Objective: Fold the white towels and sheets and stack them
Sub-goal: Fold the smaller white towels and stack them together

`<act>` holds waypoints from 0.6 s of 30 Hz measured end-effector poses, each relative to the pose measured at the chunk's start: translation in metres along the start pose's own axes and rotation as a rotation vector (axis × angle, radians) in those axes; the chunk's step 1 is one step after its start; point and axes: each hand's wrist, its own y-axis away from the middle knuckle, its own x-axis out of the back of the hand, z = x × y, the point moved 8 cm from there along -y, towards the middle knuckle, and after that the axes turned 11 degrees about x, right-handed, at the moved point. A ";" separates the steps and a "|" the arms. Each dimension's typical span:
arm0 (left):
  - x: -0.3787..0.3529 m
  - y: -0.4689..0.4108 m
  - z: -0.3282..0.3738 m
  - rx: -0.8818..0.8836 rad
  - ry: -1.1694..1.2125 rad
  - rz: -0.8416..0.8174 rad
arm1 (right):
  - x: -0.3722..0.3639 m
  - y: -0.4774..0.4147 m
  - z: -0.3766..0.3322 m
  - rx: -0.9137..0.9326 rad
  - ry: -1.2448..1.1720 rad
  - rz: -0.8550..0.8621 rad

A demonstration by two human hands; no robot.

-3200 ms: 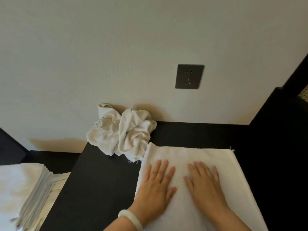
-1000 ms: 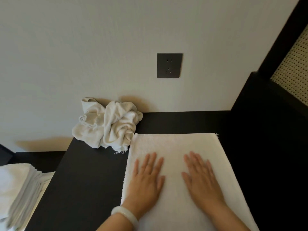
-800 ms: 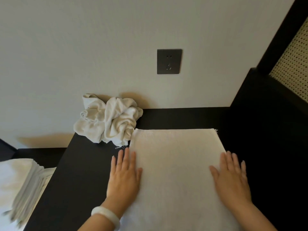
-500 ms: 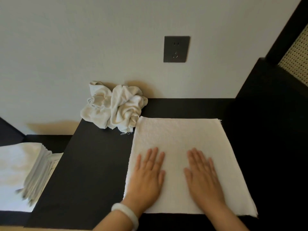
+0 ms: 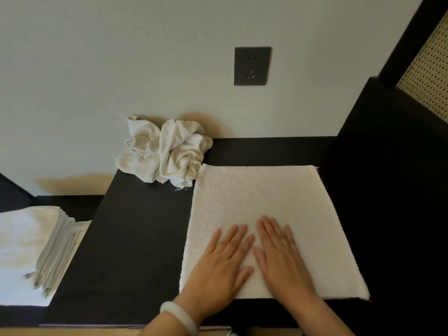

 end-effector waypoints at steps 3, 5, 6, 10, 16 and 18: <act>-0.002 0.009 -0.028 -0.050 0.032 -0.032 | 0.006 0.020 0.039 0.006 0.098 -0.032; 0.000 0.016 -0.046 -0.058 0.069 -0.056 | 0.017 0.038 0.068 0.032 0.058 -0.062; 0.002 0.019 -0.053 -0.061 0.120 -0.073 | 0.023 0.047 0.080 0.032 -0.017 -0.081; 0.004 0.029 -0.071 -0.093 0.342 -0.193 | 0.044 0.081 0.110 -0.026 -0.385 -0.115; 0.013 0.027 -0.079 -0.061 0.579 -0.192 | 0.056 0.084 0.107 -0.020 -0.473 -0.078; 0.019 0.025 -0.085 -0.005 0.644 -0.097 | 0.062 0.081 0.106 -0.065 -0.499 0.025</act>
